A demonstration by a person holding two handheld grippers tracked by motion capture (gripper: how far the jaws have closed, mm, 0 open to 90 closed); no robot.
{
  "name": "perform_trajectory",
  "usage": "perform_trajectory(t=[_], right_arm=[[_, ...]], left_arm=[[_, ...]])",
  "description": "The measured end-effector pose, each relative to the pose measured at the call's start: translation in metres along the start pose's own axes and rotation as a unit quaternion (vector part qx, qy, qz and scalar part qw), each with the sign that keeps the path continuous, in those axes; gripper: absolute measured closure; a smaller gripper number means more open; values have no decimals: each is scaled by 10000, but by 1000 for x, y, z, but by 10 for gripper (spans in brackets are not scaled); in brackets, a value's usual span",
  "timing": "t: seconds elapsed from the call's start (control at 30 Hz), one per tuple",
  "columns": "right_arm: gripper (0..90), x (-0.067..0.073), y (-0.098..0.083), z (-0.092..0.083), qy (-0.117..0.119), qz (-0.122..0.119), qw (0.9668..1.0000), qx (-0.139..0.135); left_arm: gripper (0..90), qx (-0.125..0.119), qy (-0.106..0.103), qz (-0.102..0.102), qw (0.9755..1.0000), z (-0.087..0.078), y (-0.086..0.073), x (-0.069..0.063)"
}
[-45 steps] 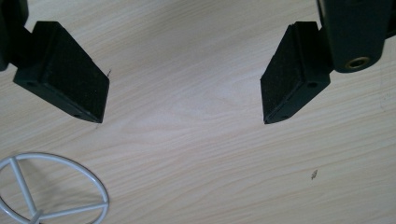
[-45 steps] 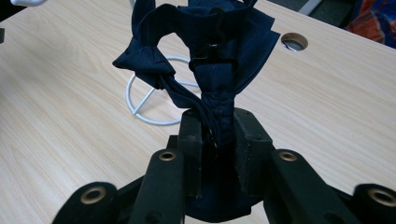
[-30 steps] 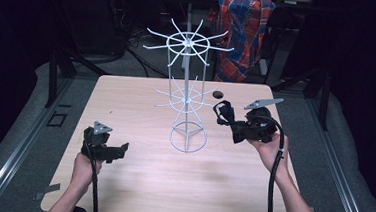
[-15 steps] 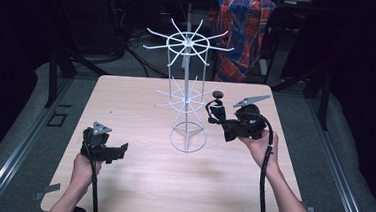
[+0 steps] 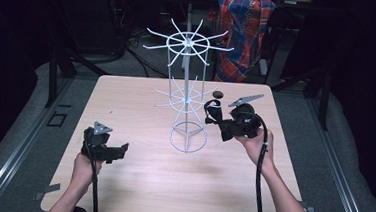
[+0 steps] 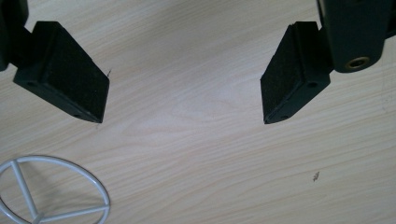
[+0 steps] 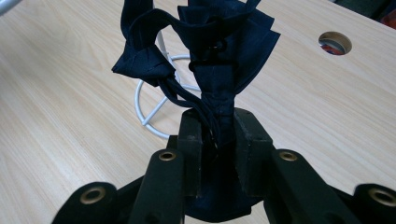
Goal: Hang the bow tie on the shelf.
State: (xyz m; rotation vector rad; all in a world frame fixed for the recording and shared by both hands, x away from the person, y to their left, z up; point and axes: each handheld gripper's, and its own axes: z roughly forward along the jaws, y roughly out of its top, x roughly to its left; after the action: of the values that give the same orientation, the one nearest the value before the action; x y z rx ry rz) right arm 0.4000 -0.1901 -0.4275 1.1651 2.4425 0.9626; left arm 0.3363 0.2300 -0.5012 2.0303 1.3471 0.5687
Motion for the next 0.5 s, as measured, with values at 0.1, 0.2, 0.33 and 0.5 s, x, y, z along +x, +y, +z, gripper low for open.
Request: perform_trajectory(t=[0.1, 0.2, 0.33, 0.5], right_arm=[[740, 1, -1, 3, 15, -41, 10000, 62], [740, 1, -3, 4, 21, -57, 9999, 101], [737, 1, -3, 8, 51, -116, 9998, 147], [735, 1, -3, 10, 143, -189, 9996, 129]], left_arm=[[158, 31, -20, -1, 10000, 0, 0, 0], [158, 10, -9, -3, 10000, 0, 0, 0], [158, 26, -12, 13, 10000, 0, 0, 0], [158, 34, -22, 27, 10000, 0, 0, -1]])
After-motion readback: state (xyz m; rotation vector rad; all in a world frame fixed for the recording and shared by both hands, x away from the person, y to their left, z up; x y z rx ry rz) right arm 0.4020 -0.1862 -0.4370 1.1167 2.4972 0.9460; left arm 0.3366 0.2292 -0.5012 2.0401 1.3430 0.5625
